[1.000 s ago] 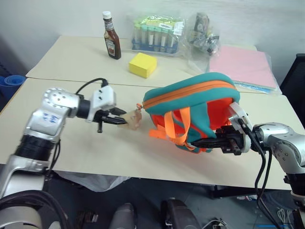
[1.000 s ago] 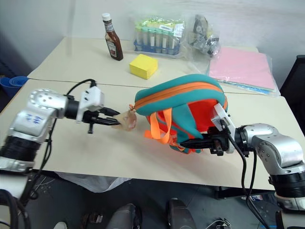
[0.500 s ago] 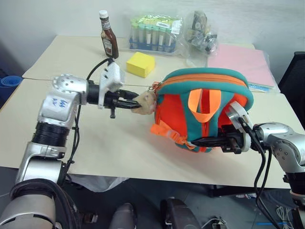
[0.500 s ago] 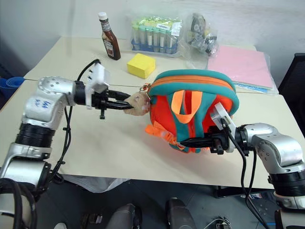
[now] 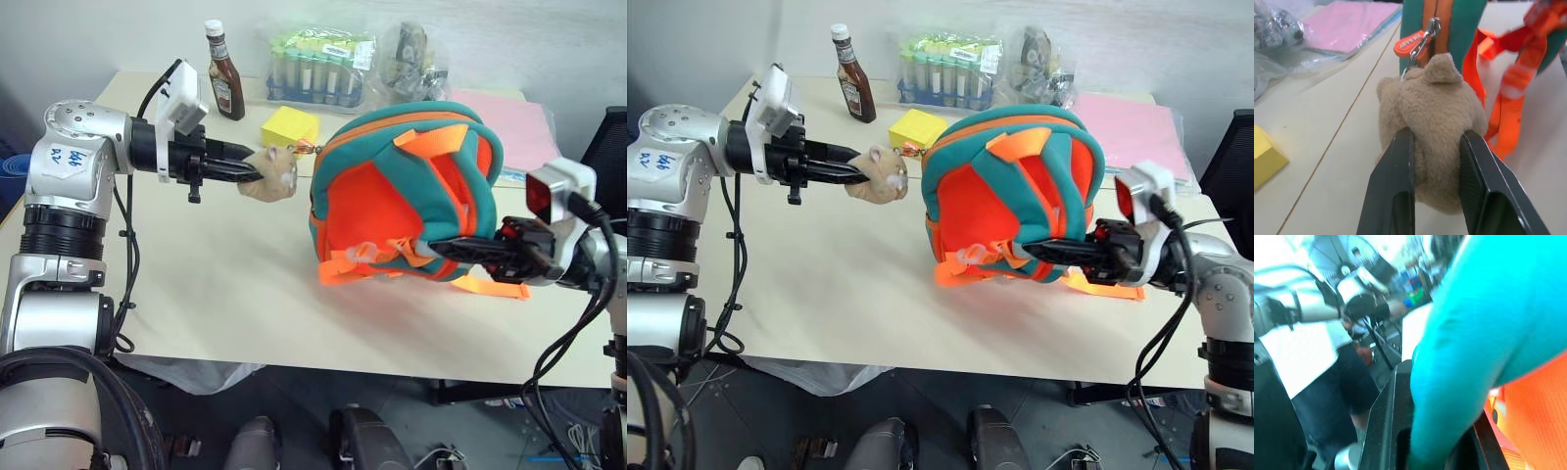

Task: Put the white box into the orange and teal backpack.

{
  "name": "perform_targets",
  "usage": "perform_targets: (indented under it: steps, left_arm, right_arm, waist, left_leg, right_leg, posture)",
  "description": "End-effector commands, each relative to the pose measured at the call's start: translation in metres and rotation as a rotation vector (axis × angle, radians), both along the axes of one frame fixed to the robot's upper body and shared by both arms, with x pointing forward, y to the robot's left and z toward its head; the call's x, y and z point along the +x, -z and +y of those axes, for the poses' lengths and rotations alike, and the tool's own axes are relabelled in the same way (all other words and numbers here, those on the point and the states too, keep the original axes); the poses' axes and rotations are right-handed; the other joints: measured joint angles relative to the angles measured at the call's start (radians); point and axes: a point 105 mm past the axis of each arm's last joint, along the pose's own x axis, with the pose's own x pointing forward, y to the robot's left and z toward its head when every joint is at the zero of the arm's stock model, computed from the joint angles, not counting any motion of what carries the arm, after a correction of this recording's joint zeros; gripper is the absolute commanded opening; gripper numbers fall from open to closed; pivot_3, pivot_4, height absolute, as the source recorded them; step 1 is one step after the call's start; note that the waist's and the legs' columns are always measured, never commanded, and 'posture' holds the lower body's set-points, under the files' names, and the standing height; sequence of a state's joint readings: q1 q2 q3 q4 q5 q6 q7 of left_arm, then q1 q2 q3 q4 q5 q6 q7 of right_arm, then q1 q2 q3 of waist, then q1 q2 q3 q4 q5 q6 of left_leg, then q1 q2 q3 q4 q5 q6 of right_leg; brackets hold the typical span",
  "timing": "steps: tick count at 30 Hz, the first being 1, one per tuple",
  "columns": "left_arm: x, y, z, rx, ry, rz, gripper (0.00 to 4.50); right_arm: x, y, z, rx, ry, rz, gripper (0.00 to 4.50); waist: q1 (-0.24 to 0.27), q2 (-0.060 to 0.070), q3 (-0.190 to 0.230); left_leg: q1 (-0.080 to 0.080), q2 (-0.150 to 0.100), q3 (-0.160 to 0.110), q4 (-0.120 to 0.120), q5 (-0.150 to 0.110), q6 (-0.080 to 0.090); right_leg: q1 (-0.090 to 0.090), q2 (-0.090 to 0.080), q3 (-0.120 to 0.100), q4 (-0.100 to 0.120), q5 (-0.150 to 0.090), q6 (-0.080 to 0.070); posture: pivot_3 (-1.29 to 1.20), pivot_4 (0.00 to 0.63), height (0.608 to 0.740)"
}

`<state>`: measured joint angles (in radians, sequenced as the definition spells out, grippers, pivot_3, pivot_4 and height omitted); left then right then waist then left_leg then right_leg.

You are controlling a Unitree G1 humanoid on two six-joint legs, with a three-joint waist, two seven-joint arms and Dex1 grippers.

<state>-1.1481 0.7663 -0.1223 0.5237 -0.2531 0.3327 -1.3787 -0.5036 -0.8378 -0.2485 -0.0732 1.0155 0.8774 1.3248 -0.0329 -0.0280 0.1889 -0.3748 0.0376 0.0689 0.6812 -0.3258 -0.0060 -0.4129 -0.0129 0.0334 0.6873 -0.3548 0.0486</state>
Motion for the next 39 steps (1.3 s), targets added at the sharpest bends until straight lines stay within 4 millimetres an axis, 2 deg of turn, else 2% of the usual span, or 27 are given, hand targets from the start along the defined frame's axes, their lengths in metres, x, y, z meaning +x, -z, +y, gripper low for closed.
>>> perform_targets:
  steps: [1, 3, 6, 11, 14, 20, 25, 28, 32, 33, 35, 36, 39]
  left_arm:
    - [0.004, 0.011, 0.015, 0.120, -0.047, -0.069, 0.87]
    - [0.004, 0.024, 0.017, 0.187, -0.034, -0.083, 0.87]
    - [-0.005, 0.044, 0.004, 0.179, 0.039, -0.040, 0.87]
    - [-0.012, 0.061, -0.010, 0.171, 0.077, -0.019, 0.87]
    - [-0.016, 0.078, -0.019, 0.198, 0.099, -0.015, 0.87]
    - [0.003, 0.105, -0.032, 0.308, 0.060, -0.075, 0.87]
    - [0.005, 0.124, -0.030, 0.403, 0.085, -0.112, 0.87]
    - [0.008, 0.126, -0.032, 0.402, 0.077, -0.128, 0.87]
    - [0.008, 0.113, -0.033, 0.278, 0.040, -0.071, 0.87]
    - [0.006, 0.109, -0.032, 0.231, 0.032, -0.036, 1.50]
    - [0.000, 0.101, -0.027, 0.147, 0.017, 0.024, 2.07]
    - [-0.006, 0.096, -0.021, 0.103, 0.007, 0.052, 2.50]
    - [-0.025, 0.084, -0.001, -0.005, -0.031, 0.113, 3.37]
  right_arm:
    - [-0.006, -0.017, -0.008, 0.034, 0.000, -0.051, 0.02]
    - [-0.007, -0.018, -0.008, 0.035, -0.006, -0.051, 0.02]
    - [-0.012, -0.021, -0.006, 0.038, -0.031, -0.053, 0.02]
    - [-0.012, -0.023, -0.003, 0.029, -0.041, -0.059, 0.02]
    - [-0.014, -0.020, 0.004, 0.001, -0.054, -0.076, 0.02]
    - [-0.037, -0.008, 0.032, -0.083, -0.173, -0.136, 0.02]
    - [-0.033, 0.007, 0.043, -0.145, -0.117, -0.186, 0.02]
    - [-0.024, 0.018, 0.046, -0.192, -0.051, -0.221, 0.02]
    - [-0.014, 0.034, 0.045, -0.270, 0.017, -0.219, 0.02]
    - [-0.013, 0.037, 0.043, -0.283, 0.025, -0.206, 0.76]
    - [-0.012, 0.041, 0.036, -0.310, 0.036, -0.193, 1.35]
    - [-0.012, 0.042, 0.029, -0.326, 0.048, -0.183, 1.81]
    - [-0.012, 0.040, 0.001, -0.366, 0.085, -0.135, 2.76]
  waist:
    - [0.001, 0.000, 0.000]
    - [0.000, 0.000, 0.000]
    - [-0.001, 0.000, 0.000]
    - [0.002, 0.000, 0.000]
    - [0.003, 0.000, 0.000]
    - [0.004, 0.000, 0.000]
    - [0.003, 0.000, 0.000]
    - [0.005, 0.000, 0.000]
    - [0.004, 0.000, 0.000]
    - [0.004, 0.000, 0.000]
    - [0.002, 0.000, 0.000]
    - [0.001, 0.000, 0.000]
    - [-0.003, 0.000, 0.000]
  left_leg:
    - [0.000, 0.000, 0.000, 0.000, 0.000, 0.000]
    - [0.000, 0.000, 0.000, 0.000, 0.000, 0.000]
    - [0.000, 0.000, 0.000, -0.001, 0.000, 0.000]
    - [-0.001, 0.000, 0.000, 0.000, 0.000, 0.001]
    - [0.000, 0.000, 0.000, 0.000, 0.000, 0.001]
    - [-0.001, 0.000, 0.000, 0.000, 0.000, 0.001]
    - [-0.001, 0.000, 0.000, 0.000, -0.001, 0.001]
    - [0.000, 0.000, 0.000, 0.000, -0.001, 0.001]
    - [0.002, 0.000, 0.000, 0.001, 0.000, 0.001]
    - [0.002, 0.000, 0.000, 0.001, 0.000, 0.001]
    - [0.002, 0.000, 0.000, 0.001, 0.000, 0.001]
    - [0.002, 0.000, 0.000, 0.000, 0.000, 0.001]
    - [0.001, 0.000, 0.000, -0.001, 0.000, 0.001]
  right_leg:
    - [0.000, 0.000, 0.000, 0.000, 0.000, 0.000]
    - [0.000, 0.000, 0.000, 0.000, 0.000, 0.000]
    - [0.000, 0.000, 0.000, 0.000, 0.000, 0.000]
    - [0.000, -0.001, 0.000, 0.000, 0.000, 0.000]
    - [0.000, -0.001, 0.000, 0.000, 0.000, 0.000]
    - [0.000, 0.000, 0.000, 0.000, 0.000, 0.000]
    - [0.000, 0.000, 0.000, 0.000, 0.000, 0.000]
    - [0.000, 0.000, 0.000, 0.000, 0.000, 0.000]
    - [0.003, -0.001, 0.000, 0.001, 0.000, 0.000]
    - [0.003, -0.001, 0.000, 0.001, 0.001, 0.000]
    - [0.002, 0.000, 0.000, 0.002, 0.001, -0.001]
    - [0.002, 0.000, 0.000, 0.002, 0.001, -0.001]
    - [0.001, 0.000, 0.000, 0.001, 0.000, -0.001]
  posture:
    - [0.00, 0.150, 0.740]
    - [0.00, 0.150, 0.740]
    - [0.00, 0.150, 0.740]
    - [0.00, 0.150, 0.740]
    - [0.00, 0.150, 0.740]
    - [0.00, 0.150, 0.740]
    - [0.00, 0.150, 0.740]
    - [0.00, 0.150, 0.740]
    - [0.00, 0.150, 0.740]
    - [0.00, 0.150, 0.740]
    - [0.00, 0.150, 0.740]
    - [0.00, 0.150, 0.740]
    - [0.00, 0.150, 0.740]
